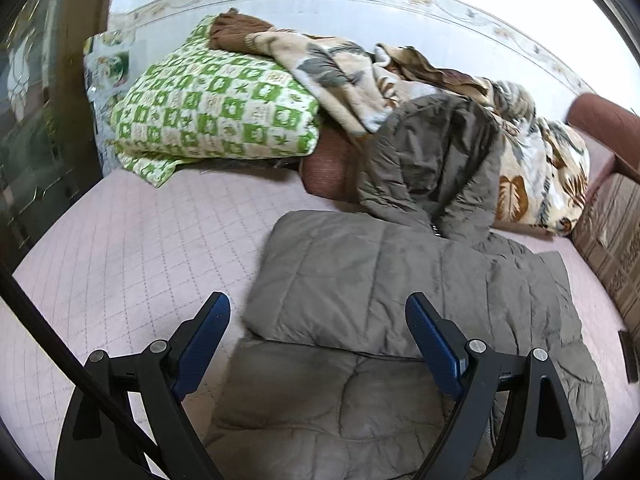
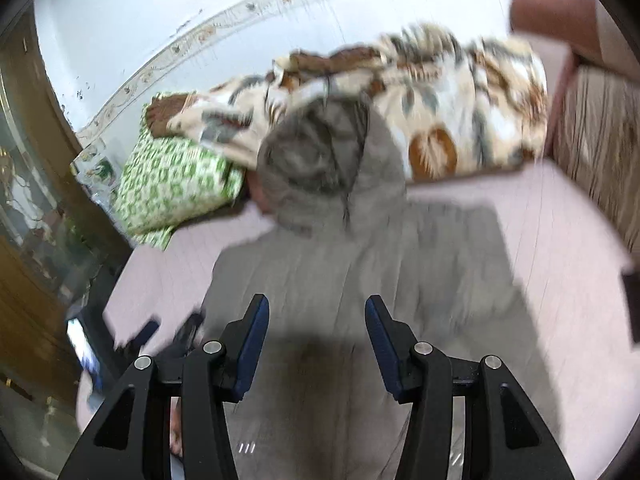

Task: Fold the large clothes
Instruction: 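Reach the right tool to the jacket hood and grasp it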

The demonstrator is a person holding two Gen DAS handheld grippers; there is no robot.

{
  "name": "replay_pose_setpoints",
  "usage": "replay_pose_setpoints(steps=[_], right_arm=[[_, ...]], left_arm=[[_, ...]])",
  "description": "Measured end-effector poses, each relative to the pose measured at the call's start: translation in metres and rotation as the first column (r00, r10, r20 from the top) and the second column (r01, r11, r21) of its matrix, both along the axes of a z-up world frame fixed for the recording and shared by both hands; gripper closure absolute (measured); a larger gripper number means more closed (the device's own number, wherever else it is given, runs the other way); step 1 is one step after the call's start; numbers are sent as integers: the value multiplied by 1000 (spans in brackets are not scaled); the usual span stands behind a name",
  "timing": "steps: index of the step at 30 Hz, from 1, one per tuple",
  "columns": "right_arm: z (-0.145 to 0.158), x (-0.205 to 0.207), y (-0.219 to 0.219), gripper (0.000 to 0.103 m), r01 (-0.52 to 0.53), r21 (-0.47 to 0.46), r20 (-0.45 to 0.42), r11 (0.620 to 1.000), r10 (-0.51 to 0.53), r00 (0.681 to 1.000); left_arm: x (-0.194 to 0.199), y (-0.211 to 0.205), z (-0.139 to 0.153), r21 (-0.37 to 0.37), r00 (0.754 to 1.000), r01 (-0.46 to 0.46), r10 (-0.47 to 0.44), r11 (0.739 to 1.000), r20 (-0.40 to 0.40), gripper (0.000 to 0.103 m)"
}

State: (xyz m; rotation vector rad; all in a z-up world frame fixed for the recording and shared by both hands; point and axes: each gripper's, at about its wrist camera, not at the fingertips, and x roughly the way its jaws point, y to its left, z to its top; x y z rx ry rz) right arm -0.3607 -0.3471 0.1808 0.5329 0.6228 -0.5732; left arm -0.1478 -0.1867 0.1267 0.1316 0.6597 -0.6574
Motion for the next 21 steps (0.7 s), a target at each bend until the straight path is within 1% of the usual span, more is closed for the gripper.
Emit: replay_pose_setpoints(steps=[2,4,9,13,15,18,21], right_arm=[[14,21,-22,47,3,-51,-37,999,-5,999],[22,43,-47,42,11,-95,-67,995,-17,998],[23,100,-120,41,34,-144,-110,989,-50,993],[13,144,-176,41,54,-135,-113,989,-69,991],[5,164,-199,41,55,-137,-119,989,-71,990],[-12,194,-226,41,41,-168,-189,985,-73,979],[-28,216,-248,41,39,-212,-236,977,-89,968]], left_arm=[[4,1,-1,-8,1000,-10,10,1000,-11,14],[6,-1,-3,-8,1000,-15,14,1000,-17,14],[7,-13,-9,9,1000,-11,11,1000,5,14],[10,-25,-13,27,1000,1,-2,1000,24,14],[12,-30,-16,25,1000,6,-6,1000,16,14],[15,-37,-23,21,1000,14,-14,1000,-5,14],[15,-44,-28,45,1000,27,-27,999,2,14]])
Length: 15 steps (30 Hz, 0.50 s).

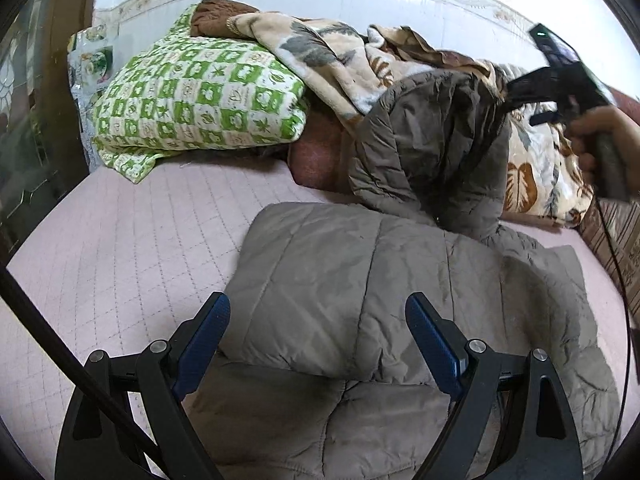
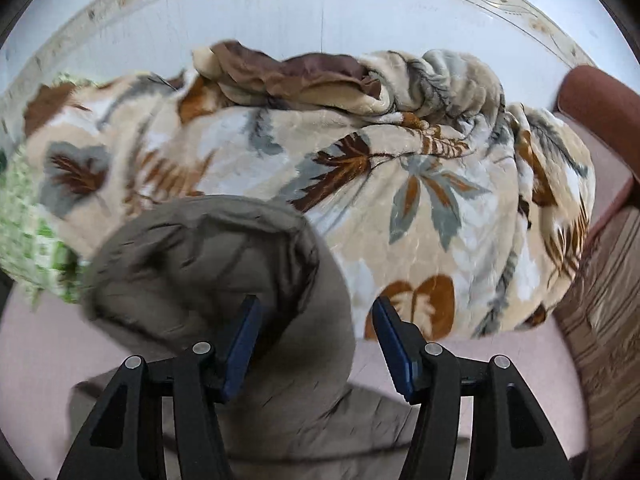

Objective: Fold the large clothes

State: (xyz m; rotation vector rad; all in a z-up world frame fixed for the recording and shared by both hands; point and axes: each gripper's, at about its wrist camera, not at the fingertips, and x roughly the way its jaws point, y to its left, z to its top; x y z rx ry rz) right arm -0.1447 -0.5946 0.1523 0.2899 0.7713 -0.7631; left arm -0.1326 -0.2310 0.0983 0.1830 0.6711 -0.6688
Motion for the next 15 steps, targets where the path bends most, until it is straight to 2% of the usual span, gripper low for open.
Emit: replay_pose_setpoints(steps=[5,6,7,8,12,15], right_arm=[[-16,13,-20,43,-14,-36,37,999,15,999],[-18,16,-21,68,-25,-42,42,999,27,999],[-21,19,-20,85,-34,-70,21,997,35,999],[-24,21,-18,95,-37,-81,-13,996,36,999],[-21,4,1,97,-77,-135,-17,988,76,997],[-5,-26,23,97,-107,-147,29,983,112,993]], left_arm=[[-1,-7,-8,27,1000,10,-10,1000,8,14],[0,-8,-9,28,1000,9,-9,1000,3,14],[1,-9,-11,29,1000,9,-9,1000,-2,14],[1,-9,-12,30,1000,9,-9,1000,-4,14],[2,-10,-12,36,1000,-1,1,999,6,14],[3,-7,-10,17,1000,-3,4,1000,-7,14]])
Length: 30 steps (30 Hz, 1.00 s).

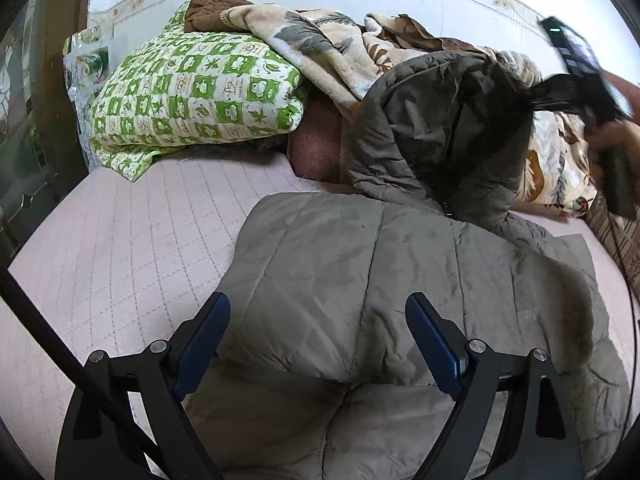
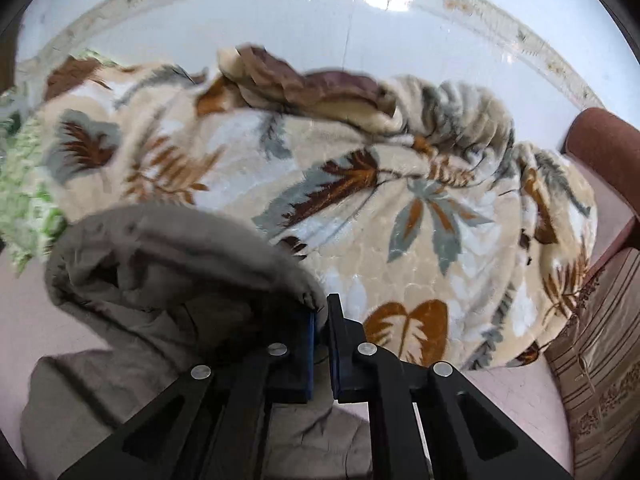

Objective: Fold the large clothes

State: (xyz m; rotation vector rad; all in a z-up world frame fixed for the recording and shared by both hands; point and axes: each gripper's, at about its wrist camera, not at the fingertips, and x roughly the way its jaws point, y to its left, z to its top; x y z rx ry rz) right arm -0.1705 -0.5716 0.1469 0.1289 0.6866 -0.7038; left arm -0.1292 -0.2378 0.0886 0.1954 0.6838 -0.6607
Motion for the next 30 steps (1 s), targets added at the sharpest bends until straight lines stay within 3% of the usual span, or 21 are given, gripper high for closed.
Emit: replay_pose_setpoints(steps=[7,9,12,15,19,21,28,30], right_arm=[[39,-84,64,97,-103,47,104,994,98,990],[35,-111,86,97,-133,76,113,988,124,986],[14,-149,118,97,-162,117,107,980,149,983],[-37,-177,149,97,-160,155,47,975,155,987],[-121,-181,150,97,-76,210,-80,975,94,992],[-146,-177,150,96,-59,174,-125,983,82,989],[-129,-172,162,89,-92,60,-139,994,100,985],[-122,-178,163,88,-102,75,-131,992,111,985]], left_arm=[[0,14,11,-23,1000,-22,23,999,15,14],[1,18,12,-30,1000,-27,27,999,6,14],[1,22,14,-38,1000,-28,28,999,0,14],[0,22,15,-41,1000,-20,20,999,3,14],[-3,17,12,-26,1000,1,-1,1000,0,14],[-5,13,9,-7,1000,10,-10,1000,1,14],[-4,5,6,-2,999,36,-36,999,-2,14],[-3,2,5,-7,999,47,-47,999,-12,14]])
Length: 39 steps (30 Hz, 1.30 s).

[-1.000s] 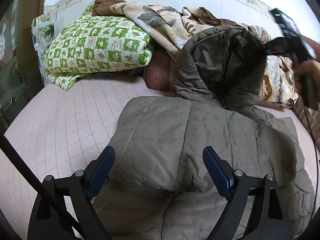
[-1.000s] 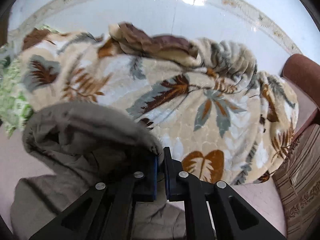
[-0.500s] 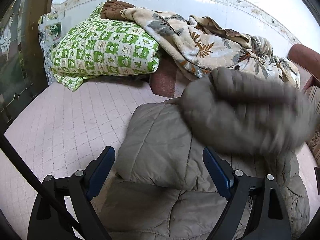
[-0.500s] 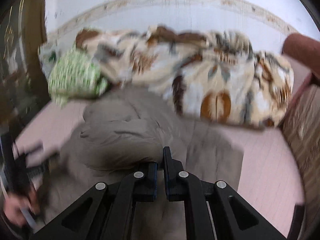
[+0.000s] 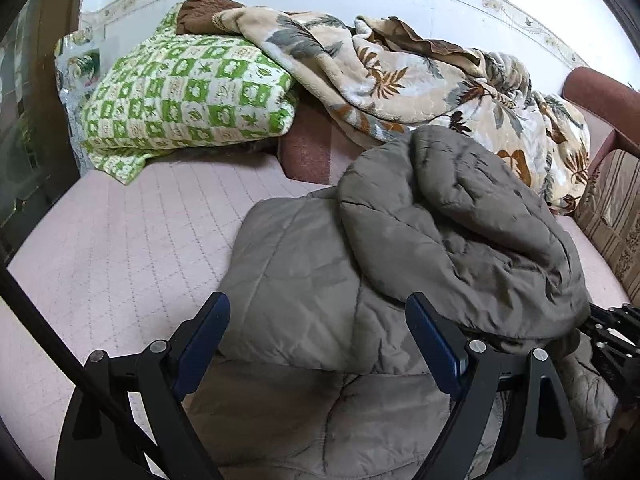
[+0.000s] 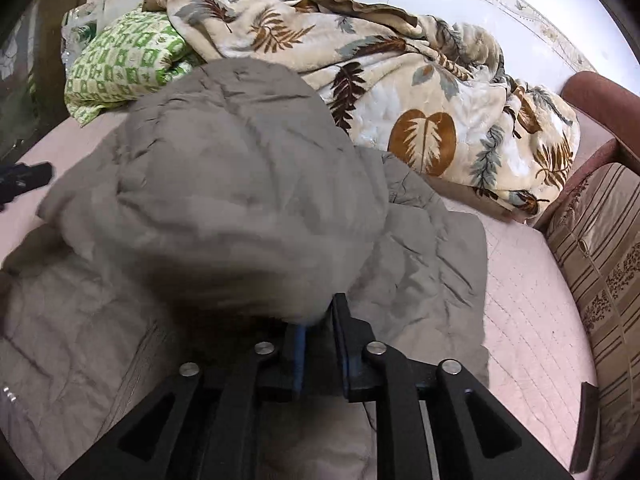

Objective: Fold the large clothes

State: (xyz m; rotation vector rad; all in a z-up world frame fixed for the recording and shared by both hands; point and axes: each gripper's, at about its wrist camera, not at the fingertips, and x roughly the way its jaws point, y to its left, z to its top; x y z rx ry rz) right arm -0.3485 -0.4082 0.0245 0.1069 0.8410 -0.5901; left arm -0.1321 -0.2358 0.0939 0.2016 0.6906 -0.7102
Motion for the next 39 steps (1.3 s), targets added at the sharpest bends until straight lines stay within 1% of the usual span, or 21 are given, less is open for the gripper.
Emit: replay_pose_setpoints(steps=[2,4,6,8,11,13,14,16,17,19,22,24,26,27,29,30,32,33,34,36,39], right_arm=[[12,-15,3,87,-6,33,47,999,5,999],[26,-26,8,87,-6,43,96,999,2,995],[36,-34,6,83,0,65,159,998,-10,987],[47,-36,-3,79,10,119,235,993,-38,971],[58,-19,-22,79,4,213,300,977,-70,952],[66,1,-29,76,-27,252,342,967,-63,938],[68,10,-29,74,-32,251,344,967,-58,937],[69,30,-29,73,-35,224,355,974,-48,934],[66,40,-30,73,-32,220,355,975,-50,934],[60,49,-35,73,-8,213,344,977,-68,936],[57,45,-51,73,23,227,355,974,-104,929],[54,43,-63,73,36,232,350,972,-118,929],[44,48,-71,73,33,245,314,969,-111,943],[37,51,-73,73,27,257,300,966,-106,948],[22,55,-74,72,10,287,274,958,-92,957],[12,57,-72,71,2,294,253,956,-80,964],[-7,63,-67,71,-3,284,196,959,-55,979],[-20,67,-63,71,-8,273,153,962,-35,988],[-30,70,-60,71,-10,249,131,968,-23,991],[-40,72,-58,70,-10,226,122,974,-19,992],[-43,71,-64,70,-2,259,123,966,-31,992]], left_arm=[[-1,-3,1,1,1000,11,-11,1000,3,14],[-4,-4,4,-9,1000,23,-23,1000,9,14],[-6,-6,6,-18,999,33,-33,999,10,14],[-6,-8,6,-25,999,36,-36,999,2,14],[-7,-11,4,-27,999,36,-37,999,-14,14],[-8,-16,2,-23,999,40,-41,999,-14,14],[-8,-18,1,-22,999,39,-40,999,-15,14],[-5,-25,2,-26,999,41,-42,999,-22,14],[-4,-28,4,-31,998,47,-48,998,-27,14],[2,-35,13,-66,997,66,-69,996,-45,14],[15,-52,24,-89,994,83,-88,993,-59,14],[24,-69,24,-82,992,98,-104,992,-73,14],[33,-90,17,-62,988,118,-124,991,-94,14],[36,-97,11,-55,983,132,-138,990,-119,14],[38,-106,-4,-30,973,164,-167,986,-163,14],[39,-108,-14,7,970,170,-166,985,-175,14],[38,-113,-37,103,970,171,-149,980,-194,15],[37,-116,-46,137,971,179,-153,974,-186,15],[34,-116,-51,155,973,184,-157,971,-170,15],[31,-122,-59,200,978,178,-152,963,-141,14],[34,-127,-62,214,979,167,-136,963,-152,12]])
